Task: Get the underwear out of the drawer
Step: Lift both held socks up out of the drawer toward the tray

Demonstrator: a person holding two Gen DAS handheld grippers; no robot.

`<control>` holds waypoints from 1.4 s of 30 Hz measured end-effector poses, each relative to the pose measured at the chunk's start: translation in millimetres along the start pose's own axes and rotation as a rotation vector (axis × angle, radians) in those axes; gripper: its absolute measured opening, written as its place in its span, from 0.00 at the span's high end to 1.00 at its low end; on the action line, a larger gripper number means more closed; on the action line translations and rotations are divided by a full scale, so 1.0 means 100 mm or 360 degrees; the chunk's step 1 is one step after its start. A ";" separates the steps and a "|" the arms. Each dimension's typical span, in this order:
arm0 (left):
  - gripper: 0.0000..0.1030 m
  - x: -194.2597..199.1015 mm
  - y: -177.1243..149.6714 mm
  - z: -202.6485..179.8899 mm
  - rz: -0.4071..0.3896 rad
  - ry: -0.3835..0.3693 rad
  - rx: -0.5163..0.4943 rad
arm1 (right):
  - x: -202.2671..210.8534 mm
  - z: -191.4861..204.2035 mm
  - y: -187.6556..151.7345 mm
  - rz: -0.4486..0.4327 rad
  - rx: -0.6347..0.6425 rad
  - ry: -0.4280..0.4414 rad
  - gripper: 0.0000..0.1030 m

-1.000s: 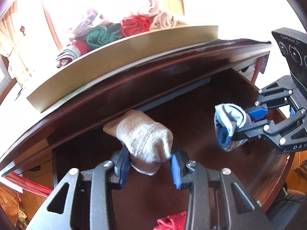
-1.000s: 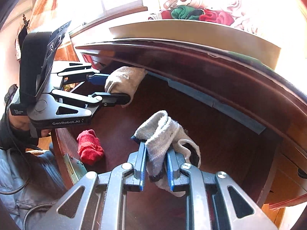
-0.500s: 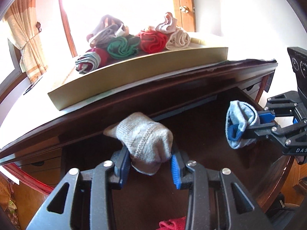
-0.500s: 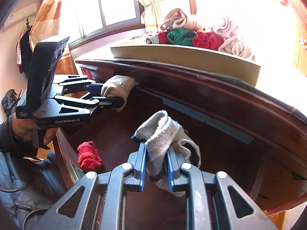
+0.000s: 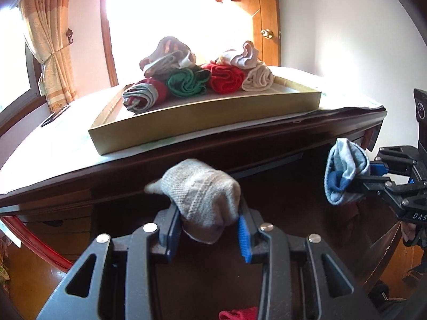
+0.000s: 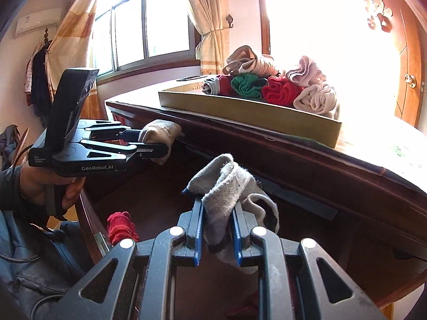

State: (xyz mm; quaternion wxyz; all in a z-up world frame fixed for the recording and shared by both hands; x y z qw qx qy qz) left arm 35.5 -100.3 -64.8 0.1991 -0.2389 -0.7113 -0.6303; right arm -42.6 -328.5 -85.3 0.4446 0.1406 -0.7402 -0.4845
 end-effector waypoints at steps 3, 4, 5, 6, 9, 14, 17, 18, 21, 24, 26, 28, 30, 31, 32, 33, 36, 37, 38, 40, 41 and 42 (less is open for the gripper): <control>0.66 0.03 0.00 -0.01 -0.0024 -0.0014 0.0010 | 0.08 0.01 0.00 -0.0053 0.0019 -0.0030 0.81; 0.66 0.04 0.00 -0.01 -0.0033 -0.0018 0.0012 | 0.10 0.01 0.00 -0.0070 0.0022 -0.0039 0.81; 0.66 0.04 0.00 -0.02 -0.0038 -0.0024 0.0012 | 0.10 0.01 0.01 -0.0085 0.0024 -0.0047 0.81; 0.66 0.05 0.00 -0.02 -0.0047 -0.0027 0.0014 | 0.12 0.01 0.00 -0.0099 0.0024 -0.0054 0.81; 0.66 0.08 0.01 -0.02 -0.0075 -0.0043 0.0026 | 0.15 0.01 0.02 -0.0140 0.0027 -0.0080 0.81; 0.66 0.17 0.04 -0.01 -0.0150 -0.0054 0.0049 | 0.20 0.03 0.05 -0.0216 0.0056 -0.0129 0.81; 0.66 0.23 0.07 -0.01 -0.0200 -0.0045 0.0047 | 0.25 0.04 0.06 -0.0262 0.0074 -0.0154 0.81; 0.66 0.24 0.08 -0.01 -0.0211 -0.0043 0.0046 | 0.27 0.05 0.06 -0.0278 0.0080 -0.0159 0.81; 0.66 0.29 0.10 0.01 -0.0244 -0.0047 0.0052 | 0.30 0.05 0.07 -0.0318 0.0089 -0.0166 0.81; 0.66 0.34 0.13 0.02 -0.0290 -0.0045 0.0058 | 0.33 0.06 0.08 -0.0355 0.0100 -0.0180 0.81; 0.66 0.38 0.16 0.02 -0.0321 -0.0041 0.0059 | 0.35 0.07 0.09 -0.0378 0.0104 -0.0186 0.81; 0.66 0.42 0.18 0.02 -0.0346 -0.0037 0.0057 | 0.37 0.07 0.11 -0.0398 0.0100 -0.0194 0.81; 0.66 0.45 0.19 0.02 -0.0369 -0.0030 0.0053 | 0.40 0.07 0.14 -0.0423 0.0097 -0.0201 0.81; 0.66 0.46 0.19 0.02 -0.0374 -0.0031 0.0053 | 0.41 0.07 0.16 -0.0434 0.0097 -0.0201 0.81; 0.66 0.47 0.19 0.02 -0.0377 -0.0031 0.0053 | 0.41 0.07 0.18 -0.0443 0.0097 -0.0199 0.81; 0.66 0.47 0.20 0.02 -0.0380 -0.0031 0.0054 | 0.42 0.08 0.19 -0.0451 0.0099 -0.0197 0.81; 0.66 0.49 0.20 0.03 -0.0396 -0.0030 0.0061 | 0.43 0.10 0.23 -0.0463 0.0116 -0.0200 0.81; 0.66 0.50 0.21 0.03 -0.0404 -0.0029 0.0064 | 0.44 0.11 0.24 -0.0471 0.0119 -0.0200 0.81; 0.66 0.51 0.22 0.04 -0.0413 -0.0028 0.0068 | 0.44 0.11 0.25 -0.0479 0.0120 -0.0203 0.81; 0.66 0.54 0.23 0.06 -0.0440 -0.0020 0.0073 | 0.46 0.12 0.27 -0.0497 0.0122 -0.0209 0.81; 0.66 0.55 0.24 0.06 -0.0449 -0.0019 0.0075 | 0.46 0.12 0.28 -0.0507 0.0122 -0.0213 0.81; 0.66 0.56 0.25 0.07 -0.0454 -0.0017 0.0077 | 0.48 0.13 0.28 -0.0517 0.0121 -0.0214 0.81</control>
Point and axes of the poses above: each gripper's, at about its wrist camera, not at the fingertips, and x roughly against the way its jaws point, z to its left, y to its top, the point moved 3 cm from there along -x, roughly the way its jaws point, and after that the axes turned 12 degrees about x, right-handed, at the moved point
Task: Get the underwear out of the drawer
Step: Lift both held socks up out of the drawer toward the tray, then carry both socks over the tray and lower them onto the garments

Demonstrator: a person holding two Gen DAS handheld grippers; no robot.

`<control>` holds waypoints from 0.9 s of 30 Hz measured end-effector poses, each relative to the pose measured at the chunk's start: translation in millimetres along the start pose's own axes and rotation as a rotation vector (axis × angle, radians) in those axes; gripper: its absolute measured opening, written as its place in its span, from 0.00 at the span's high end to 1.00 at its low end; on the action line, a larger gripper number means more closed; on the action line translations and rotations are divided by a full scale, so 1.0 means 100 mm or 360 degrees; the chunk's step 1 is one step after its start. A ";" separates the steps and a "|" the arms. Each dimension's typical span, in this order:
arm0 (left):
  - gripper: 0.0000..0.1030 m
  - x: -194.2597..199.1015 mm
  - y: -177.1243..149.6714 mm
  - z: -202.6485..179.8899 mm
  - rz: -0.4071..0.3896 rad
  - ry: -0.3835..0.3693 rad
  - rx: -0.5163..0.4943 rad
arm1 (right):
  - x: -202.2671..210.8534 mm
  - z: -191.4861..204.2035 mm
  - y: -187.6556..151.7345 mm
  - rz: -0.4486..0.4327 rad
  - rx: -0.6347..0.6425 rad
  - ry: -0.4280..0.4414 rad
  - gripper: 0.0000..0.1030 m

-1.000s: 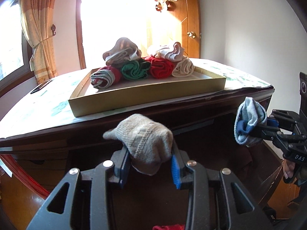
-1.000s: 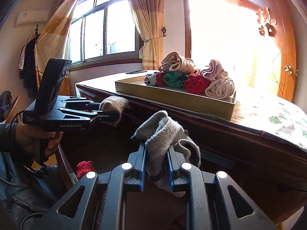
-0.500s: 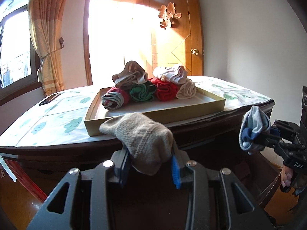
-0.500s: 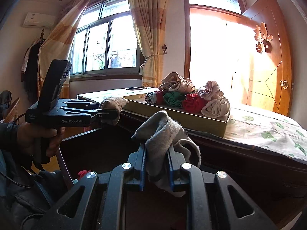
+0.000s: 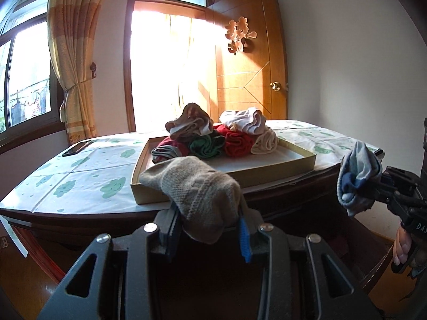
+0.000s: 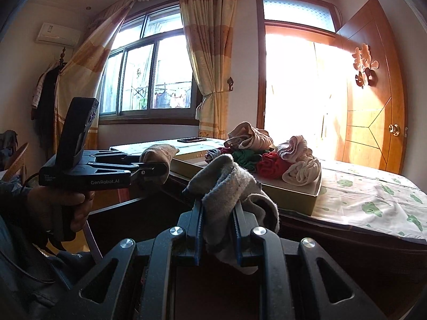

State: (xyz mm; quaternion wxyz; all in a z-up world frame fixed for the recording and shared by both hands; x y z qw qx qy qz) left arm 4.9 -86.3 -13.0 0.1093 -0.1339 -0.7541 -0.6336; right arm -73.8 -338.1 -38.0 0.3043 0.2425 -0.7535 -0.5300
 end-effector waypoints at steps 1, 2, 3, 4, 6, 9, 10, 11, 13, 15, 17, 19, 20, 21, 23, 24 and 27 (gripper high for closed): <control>0.66 0.00 0.01 0.00 -0.0004 0.0003 0.0002 | 0.00 0.00 0.01 -0.0006 -0.0003 0.0001 0.81; 0.66 0.01 0.02 0.01 -0.0009 0.0005 0.0003 | 0.00 0.00 0.02 -0.0010 -0.0004 0.0001 0.81; 0.66 0.01 0.03 0.01 -0.0013 0.0005 0.0002 | 0.00 0.00 0.03 -0.0014 -0.0002 0.0000 0.81; 0.66 0.02 0.03 0.01 -0.0017 0.0007 0.0000 | 0.00 0.00 0.04 -0.0017 0.0001 0.0002 0.81; 0.66 0.03 0.05 0.01 -0.0026 0.0011 -0.0001 | 0.00 0.01 0.06 -0.0024 0.0007 0.0001 0.81; 0.66 0.04 0.06 0.01 -0.0037 0.0012 -0.0004 | -0.01 0.01 0.09 -0.0033 0.0018 0.0005 0.81; 0.66 0.04 0.07 0.02 -0.0039 0.0012 -0.0004 | -0.01 0.01 0.10 -0.0036 0.0020 0.0007 0.81; 0.66 0.05 0.08 0.02 -0.0042 0.0011 -0.0004 | -0.02 0.01 0.11 -0.0039 0.0021 0.0008 0.81; 0.66 0.05 0.11 0.02 -0.0045 0.0012 -0.0011 | -0.02 0.02 0.14 -0.0043 0.0025 0.0011 0.81; 0.66 0.04 0.14 0.03 -0.0047 0.0013 -0.0016 | -0.03 0.03 0.16 -0.0050 0.0032 0.0017 0.81; 0.66 0.04 0.17 0.03 -0.0054 0.0016 -0.0022 | -0.05 0.03 0.19 -0.0049 0.0039 0.0025 0.81; 0.66 0.05 0.21 0.03 -0.0063 0.0016 -0.0030 | -0.07 0.03 0.23 -0.0052 0.0052 0.0027 0.81; 0.66 0.05 0.22 0.02 -0.0068 0.0018 -0.0035 | -0.07 0.03 0.25 -0.0058 0.0055 0.0030 0.81; 0.66 0.06 0.24 0.02 -0.0074 0.0020 -0.0037 | -0.08 0.03 0.28 -0.0064 0.0057 0.0033 0.81; 0.66 0.05 0.27 0.02 -0.0075 0.0019 -0.0044 | -0.10 0.03 0.32 -0.0075 0.0058 0.0039 0.81; 0.66 0.05 0.29 0.02 -0.0076 0.0022 -0.0048 | -0.11 0.03 0.35 -0.0081 0.0057 0.0044 0.81; 0.66 0.02 0.35 0.02 -0.0078 0.0036 -0.0072 | -0.16 0.03 0.44 -0.0082 0.0066 0.0058 0.81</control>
Point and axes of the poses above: each gripper's, at about its wrist camera, not at the fingertips, and x roughly against the way its jaws point, z to its left, y to its top, the point moved 3 cm from there along -x, roughly the way its jaws point, and after that the axes turned 12 degrees about x, right-handed, at the moved point
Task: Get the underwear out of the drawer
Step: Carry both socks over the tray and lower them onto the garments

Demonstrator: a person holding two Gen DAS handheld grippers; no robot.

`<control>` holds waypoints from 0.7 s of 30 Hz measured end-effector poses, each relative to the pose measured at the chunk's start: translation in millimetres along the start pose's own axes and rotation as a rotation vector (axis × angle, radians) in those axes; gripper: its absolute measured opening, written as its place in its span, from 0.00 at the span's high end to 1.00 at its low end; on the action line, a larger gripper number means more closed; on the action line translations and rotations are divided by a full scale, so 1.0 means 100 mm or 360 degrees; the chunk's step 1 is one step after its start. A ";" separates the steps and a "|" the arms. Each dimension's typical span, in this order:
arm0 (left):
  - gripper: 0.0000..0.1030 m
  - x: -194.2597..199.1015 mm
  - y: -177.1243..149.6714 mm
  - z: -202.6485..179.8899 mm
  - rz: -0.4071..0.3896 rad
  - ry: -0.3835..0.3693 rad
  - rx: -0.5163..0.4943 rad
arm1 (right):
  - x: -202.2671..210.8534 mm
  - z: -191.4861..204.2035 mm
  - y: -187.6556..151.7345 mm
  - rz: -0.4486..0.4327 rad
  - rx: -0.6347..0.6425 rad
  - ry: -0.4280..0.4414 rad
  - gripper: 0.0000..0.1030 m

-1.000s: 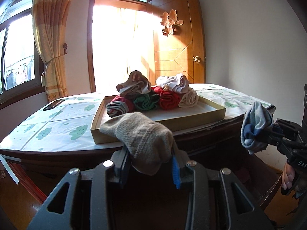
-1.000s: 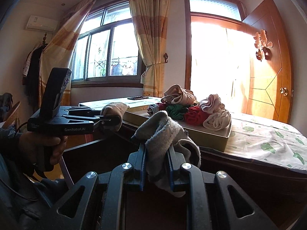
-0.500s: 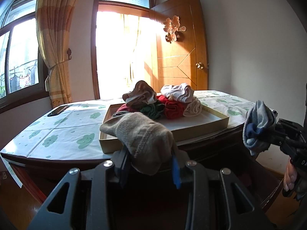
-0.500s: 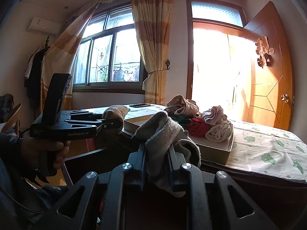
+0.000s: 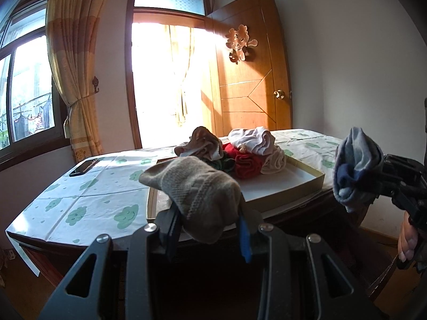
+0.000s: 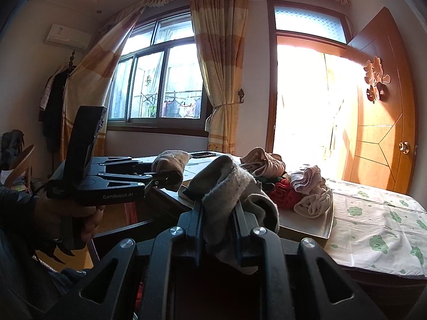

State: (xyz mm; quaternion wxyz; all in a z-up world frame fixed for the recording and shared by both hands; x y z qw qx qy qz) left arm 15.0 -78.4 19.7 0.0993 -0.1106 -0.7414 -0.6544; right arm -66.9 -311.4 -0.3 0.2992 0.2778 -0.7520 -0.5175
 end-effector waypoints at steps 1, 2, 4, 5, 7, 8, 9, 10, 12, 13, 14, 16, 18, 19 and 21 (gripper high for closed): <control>0.66 -0.01 0.02 0.00 0.0001 0.0005 -0.0006 | -0.02 0.00 0.03 -0.0001 0.0006 0.0007 0.80; 0.66 -0.03 0.04 0.01 0.0002 0.0009 -0.0008 | -0.04 -0.01 0.07 -0.0001 0.0010 0.0014 0.80; 0.66 -0.05 0.09 0.02 0.0007 0.0016 -0.0012 | -0.09 -0.02 0.13 0.0003 0.0018 0.0026 0.80; 0.66 -0.07 0.12 0.03 0.0007 0.0017 -0.0016 | -0.12 -0.03 0.17 0.0006 0.0023 0.0029 0.80; 0.66 -0.09 0.16 0.04 0.0003 0.0027 -0.0030 | -0.17 -0.05 0.22 0.0005 0.0022 0.0042 0.80; 0.66 -0.11 0.19 0.05 0.0003 0.0027 -0.0037 | -0.19 -0.06 0.24 0.0006 0.0019 0.0045 0.80; 0.66 -0.13 0.21 0.05 0.0002 0.0029 -0.0042 | -0.22 -0.08 0.26 0.0006 0.0012 0.0049 0.80; 0.66 -0.15 0.23 0.05 0.0005 0.0029 -0.0050 | -0.24 -0.10 0.28 0.0006 0.0001 0.0054 0.80; 0.66 -0.21 0.26 0.06 0.0022 0.0027 -0.0057 | -0.30 -0.15 0.31 0.0011 -0.0021 0.0060 0.80; 0.66 -0.24 0.27 0.06 0.0035 0.0027 -0.0059 | -0.33 -0.18 0.33 0.0016 -0.0034 0.0059 0.80; 0.66 -0.28 0.27 0.07 0.0053 0.0027 -0.0065 | -0.36 -0.21 0.34 0.0022 -0.0052 0.0062 0.80; 0.66 -0.36 0.28 0.08 0.0083 0.0027 -0.0062 | -0.44 -0.28 0.35 0.0040 -0.0096 0.0072 0.80; 0.66 -0.45 0.31 0.10 0.0120 0.0035 -0.0058 | -0.52 -0.34 0.37 0.0066 -0.0133 0.0077 0.80; 0.66 -0.48 0.32 0.11 0.0136 0.0035 -0.0055 | -0.56 -0.37 0.37 0.0077 -0.0149 0.0081 0.80; 0.66 -0.54 0.35 0.13 0.0152 0.0042 -0.0052 | -0.62 -0.42 0.37 0.0089 -0.0170 0.0085 0.80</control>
Point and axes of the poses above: each gripper's, at about its wrist camera, not at the fingertips, and x roughly against the way its jaws point, z to its left, y to its top, the point moved 3 cm from there along -x, roughly the way its jaws point, and after that the axes turned 12 degrees about x, right-handed, at the moved point
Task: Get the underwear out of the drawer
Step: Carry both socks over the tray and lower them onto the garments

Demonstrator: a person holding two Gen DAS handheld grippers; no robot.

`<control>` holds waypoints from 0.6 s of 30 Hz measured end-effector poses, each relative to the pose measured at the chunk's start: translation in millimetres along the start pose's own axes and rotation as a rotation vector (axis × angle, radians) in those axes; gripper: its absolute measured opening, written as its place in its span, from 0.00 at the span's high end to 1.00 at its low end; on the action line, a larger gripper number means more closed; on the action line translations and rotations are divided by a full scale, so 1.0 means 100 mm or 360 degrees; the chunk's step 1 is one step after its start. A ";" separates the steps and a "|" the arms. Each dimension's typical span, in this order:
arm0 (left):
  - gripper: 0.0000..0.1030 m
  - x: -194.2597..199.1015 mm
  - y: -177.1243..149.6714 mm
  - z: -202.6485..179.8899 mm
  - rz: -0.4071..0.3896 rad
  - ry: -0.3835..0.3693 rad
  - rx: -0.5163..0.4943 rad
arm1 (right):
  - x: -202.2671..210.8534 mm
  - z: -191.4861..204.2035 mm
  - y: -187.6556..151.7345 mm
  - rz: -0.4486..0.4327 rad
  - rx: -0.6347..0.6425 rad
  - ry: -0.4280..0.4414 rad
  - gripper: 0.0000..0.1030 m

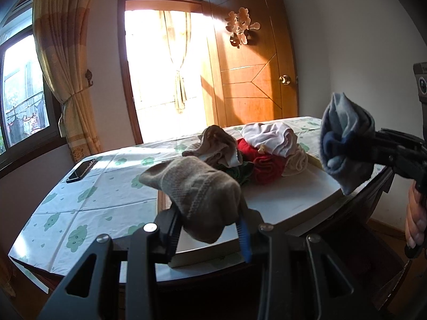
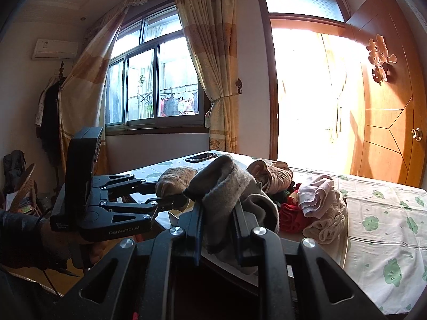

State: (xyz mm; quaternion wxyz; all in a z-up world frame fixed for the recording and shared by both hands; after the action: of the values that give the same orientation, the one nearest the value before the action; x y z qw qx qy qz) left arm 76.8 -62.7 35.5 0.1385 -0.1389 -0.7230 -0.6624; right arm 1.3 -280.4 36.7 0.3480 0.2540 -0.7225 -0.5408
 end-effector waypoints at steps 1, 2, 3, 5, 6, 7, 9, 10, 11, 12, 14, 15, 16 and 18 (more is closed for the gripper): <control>0.66 -0.02 0.02 0.00 0.0003 0.0006 -0.0005 | -0.03 -0.02 0.01 0.0004 -0.0005 0.0004 0.80; 0.66 -0.05 0.04 0.00 0.0007 0.0010 -0.0010 | -0.05 -0.03 0.01 0.0005 -0.0010 0.0007 0.80; 0.66 -0.07 0.06 0.01 0.0009 0.0015 -0.0013 | -0.07 -0.05 0.02 0.0007 -0.0014 0.0010 0.80; 0.66 -0.12 0.08 0.00 0.0018 0.0026 -0.0028 | -0.11 -0.07 0.04 0.0013 -0.0021 0.0015 0.80; 0.66 -0.15 0.10 0.00 0.0020 0.0032 -0.0035 | -0.14 -0.08 0.04 0.0018 -0.0023 0.0016 0.80; 0.66 -0.17 0.11 0.00 0.0024 0.0038 -0.0043 | -0.16 -0.09 0.05 0.0021 -0.0023 0.0016 0.80; 0.66 -0.21 0.13 0.01 0.0030 0.0047 -0.0056 | -0.19 -0.11 0.07 0.0028 -0.0025 0.0018 0.80; 0.66 -0.23 0.13 0.00 0.0033 0.0057 -0.0068 | -0.21 -0.12 0.08 0.0030 -0.0028 0.0019 0.80; 0.66 -0.25 0.14 0.00 0.0035 0.0064 -0.0075 | -0.22 -0.13 0.09 0.0031 -0.0034 0.0022 0.80; 0.66 -0.28 0.15 0.00 0.0043 0.0065 -0.0081 | -0.24 -0.14 0.10 0.0033 -0.0041 0.0023 0.80; 0.66 -0.33 0.16 0.00 0.0055 0.0073 -0.0089 | -0.28 -0.16 0.11 0.0042 -0.0050 0.0021 0.80; 0.66 -0.35 0.17 0.00 0.0063 0.0078 -0.0095 | -0.31 -0.17 0.12 0.0049 -0.0051 0.0021 0.80; 0.66 -0.38 0.18 0.01 0.0072 0.0081 -0.0096 | -0.34 -0.18 0.13 0.0057 -0.0051 0.0020 0.80; 0.66 -0.44 0.19 0.04 0.0096 0.0077 -0.0083 | -0.42 -0.19 0.14 0.0083 -0.0047 0.0014 0.80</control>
State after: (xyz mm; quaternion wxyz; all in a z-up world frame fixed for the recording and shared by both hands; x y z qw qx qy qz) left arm 124.3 -57.7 35.8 0.1721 -0.1481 -0.6974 -0.6797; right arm 42.8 -256.8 44.2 0.3690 0.2322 -0.7192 -0.5410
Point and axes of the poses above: each gripper's, at about its wrist camera, not at the fingertips, and x roughly against the way its jaws point, z to its left, y to its top, the point moved 3 cm from there along -x, roughly the way its jaws point, and after that the axes turned 12 degrees about x, right-handed, at the moved point
